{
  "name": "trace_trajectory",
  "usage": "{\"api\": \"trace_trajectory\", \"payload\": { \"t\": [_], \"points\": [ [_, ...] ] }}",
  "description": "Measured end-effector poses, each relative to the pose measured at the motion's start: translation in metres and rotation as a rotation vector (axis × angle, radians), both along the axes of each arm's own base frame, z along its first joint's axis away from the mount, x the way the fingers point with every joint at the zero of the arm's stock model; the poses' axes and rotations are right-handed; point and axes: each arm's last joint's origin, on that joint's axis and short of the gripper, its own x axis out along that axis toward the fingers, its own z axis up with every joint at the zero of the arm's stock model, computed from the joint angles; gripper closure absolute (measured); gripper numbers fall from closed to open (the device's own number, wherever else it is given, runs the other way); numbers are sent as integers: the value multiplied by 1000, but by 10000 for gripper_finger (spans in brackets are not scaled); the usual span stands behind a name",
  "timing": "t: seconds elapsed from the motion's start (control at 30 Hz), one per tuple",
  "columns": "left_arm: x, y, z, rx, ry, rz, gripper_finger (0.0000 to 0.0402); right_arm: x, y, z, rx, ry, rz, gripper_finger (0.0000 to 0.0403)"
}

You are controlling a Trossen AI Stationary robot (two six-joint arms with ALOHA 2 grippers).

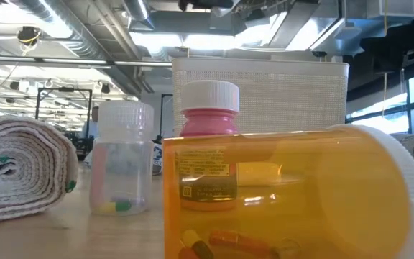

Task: Pick & place medical supplies in basket/bin
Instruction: Put the left white rolled gauze into the white bin

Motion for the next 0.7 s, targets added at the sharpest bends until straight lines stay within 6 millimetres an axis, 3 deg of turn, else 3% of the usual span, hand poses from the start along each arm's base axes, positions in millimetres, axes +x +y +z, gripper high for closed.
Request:
{"api": "trace_trajectory", "payload": {
  "t": [0.13,0.37,0.7],
  "points": [
    [6,31,-1,-77,10,-35,344,0,0,1,-52,-15,-6,160],
    [36,75,-37,-156,188,36,343,0,0,1,-85,-19,-9,160],
    [90,103,-90,-326,374,-112,343,0,0,1,-86,-17,-9,160]
  ]
}}
